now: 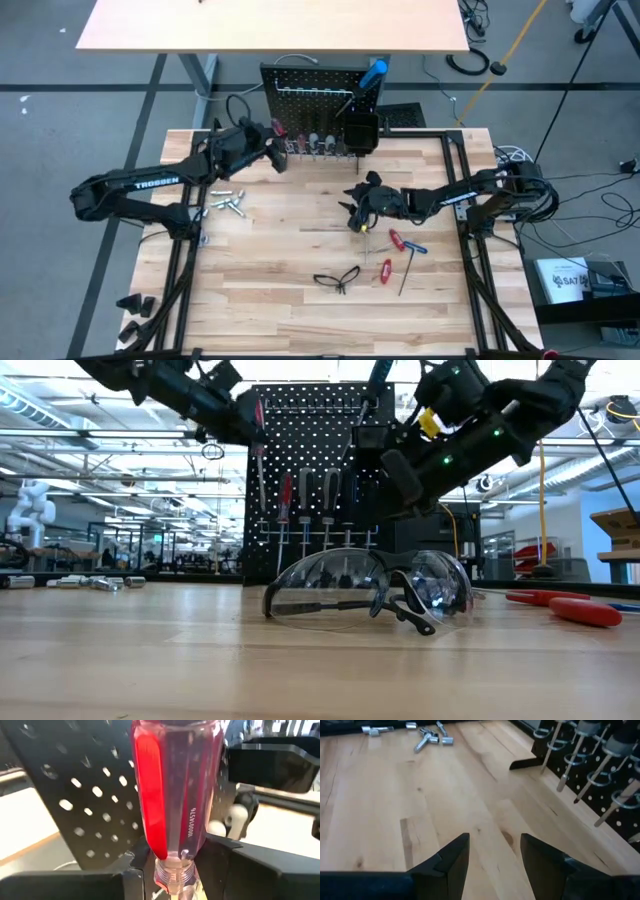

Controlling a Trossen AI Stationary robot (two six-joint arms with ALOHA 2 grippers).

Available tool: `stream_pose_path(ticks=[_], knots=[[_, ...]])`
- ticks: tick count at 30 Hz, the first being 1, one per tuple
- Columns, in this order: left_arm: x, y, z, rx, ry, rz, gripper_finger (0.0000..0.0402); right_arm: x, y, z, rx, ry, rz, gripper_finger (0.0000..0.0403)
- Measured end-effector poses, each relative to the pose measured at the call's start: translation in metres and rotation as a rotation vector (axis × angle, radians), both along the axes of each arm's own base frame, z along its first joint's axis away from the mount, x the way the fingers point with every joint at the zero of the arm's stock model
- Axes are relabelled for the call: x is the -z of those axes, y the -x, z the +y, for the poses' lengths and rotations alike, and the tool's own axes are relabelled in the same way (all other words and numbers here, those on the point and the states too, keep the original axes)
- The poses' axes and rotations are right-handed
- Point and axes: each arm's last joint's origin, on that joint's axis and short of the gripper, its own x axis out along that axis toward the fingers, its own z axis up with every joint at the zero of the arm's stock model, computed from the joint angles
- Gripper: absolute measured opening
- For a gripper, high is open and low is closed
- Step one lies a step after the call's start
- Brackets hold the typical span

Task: Hang tools onto peg board
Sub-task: Hang the red screwdriver onto the peg board

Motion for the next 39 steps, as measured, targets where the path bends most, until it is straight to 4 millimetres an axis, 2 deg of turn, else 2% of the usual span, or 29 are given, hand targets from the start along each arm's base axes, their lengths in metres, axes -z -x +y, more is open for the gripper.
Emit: stream_pose_path(ticks=[9, 16, 39], knots=[[0.013, -0.004, 0.018, -0.04, 0.0, 0.045, 0.0108, 0.002, 0.002, -0.014, 0.043, 0.001, 0.027, 0.0171], [0.017, -0.006, 0.024, -0.019, 0.028, 0.031, 0.0108, 0.005, 0.004, -0.014, 0.044, -0.002, 0.064, 0.0171], [0.067, -0.03, 0.039, -0.046, 0.132, 0.155, 0.0108, 0.006, 0.005, -0.014, 0.044, -0.003, 0.069, 0.0171]])
